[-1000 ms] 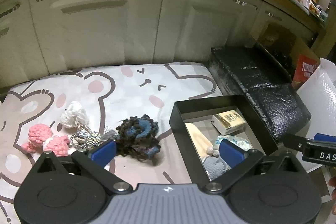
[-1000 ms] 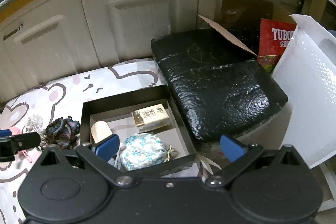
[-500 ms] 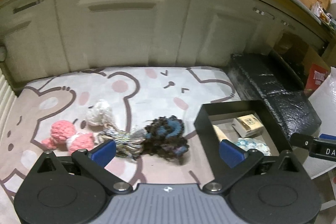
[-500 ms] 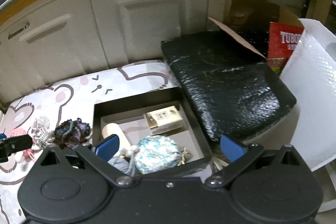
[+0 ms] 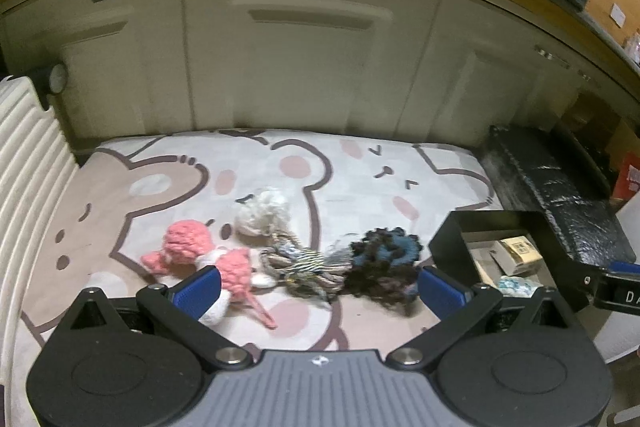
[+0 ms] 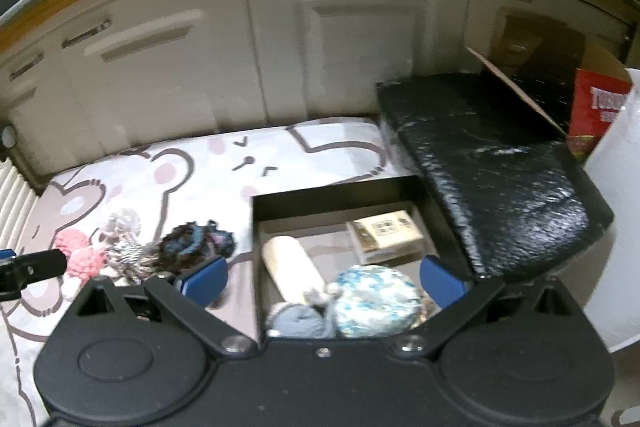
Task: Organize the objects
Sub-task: 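Lift both tools out of the black box and back away, then move the left tool to the pink-and-white crocheted doll while the right tool approaches the dark crochet flower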
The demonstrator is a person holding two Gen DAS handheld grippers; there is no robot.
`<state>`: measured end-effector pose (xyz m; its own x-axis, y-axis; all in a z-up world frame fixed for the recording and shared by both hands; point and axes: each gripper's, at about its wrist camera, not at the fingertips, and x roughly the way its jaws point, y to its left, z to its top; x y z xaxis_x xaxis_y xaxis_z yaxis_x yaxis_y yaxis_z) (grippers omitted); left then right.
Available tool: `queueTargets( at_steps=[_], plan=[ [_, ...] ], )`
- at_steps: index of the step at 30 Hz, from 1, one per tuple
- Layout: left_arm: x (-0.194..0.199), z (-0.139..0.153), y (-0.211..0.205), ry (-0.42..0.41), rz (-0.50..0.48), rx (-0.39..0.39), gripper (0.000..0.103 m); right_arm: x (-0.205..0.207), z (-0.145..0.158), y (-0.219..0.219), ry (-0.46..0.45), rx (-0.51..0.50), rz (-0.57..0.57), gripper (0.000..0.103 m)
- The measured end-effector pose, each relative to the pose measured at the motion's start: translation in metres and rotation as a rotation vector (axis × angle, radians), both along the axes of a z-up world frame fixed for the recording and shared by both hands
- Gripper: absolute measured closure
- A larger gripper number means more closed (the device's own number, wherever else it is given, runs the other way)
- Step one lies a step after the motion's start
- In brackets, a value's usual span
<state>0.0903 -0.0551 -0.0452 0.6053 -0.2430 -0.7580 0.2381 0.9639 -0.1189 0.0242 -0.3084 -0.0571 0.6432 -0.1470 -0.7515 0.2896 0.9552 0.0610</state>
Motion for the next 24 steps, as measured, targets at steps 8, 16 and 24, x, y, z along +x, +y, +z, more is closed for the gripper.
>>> queueTargets(
  at_steps=[8, 16, 24],
  plan=[
    [0.003, -0.003, 0.031, -0.003, 0.057, -0.001, 0.000, 0.015, 0.000, 0.033, -0.005, -0.004, 0.076, 0.000],
    [0.006, -0.004, 0.052, -0.007, 0.088, -0.002, 0.000, 0.026, 0.001, 0.061, -0.009, -0.011, 0.142, 0.000],
    [0.009, -0.005, 0.064, -0.023, 0.107, 0.004, 0.000, 0.034, 0.001, 0.073, -0.018, -0.003, 0.169, 0.000]
  ],
)
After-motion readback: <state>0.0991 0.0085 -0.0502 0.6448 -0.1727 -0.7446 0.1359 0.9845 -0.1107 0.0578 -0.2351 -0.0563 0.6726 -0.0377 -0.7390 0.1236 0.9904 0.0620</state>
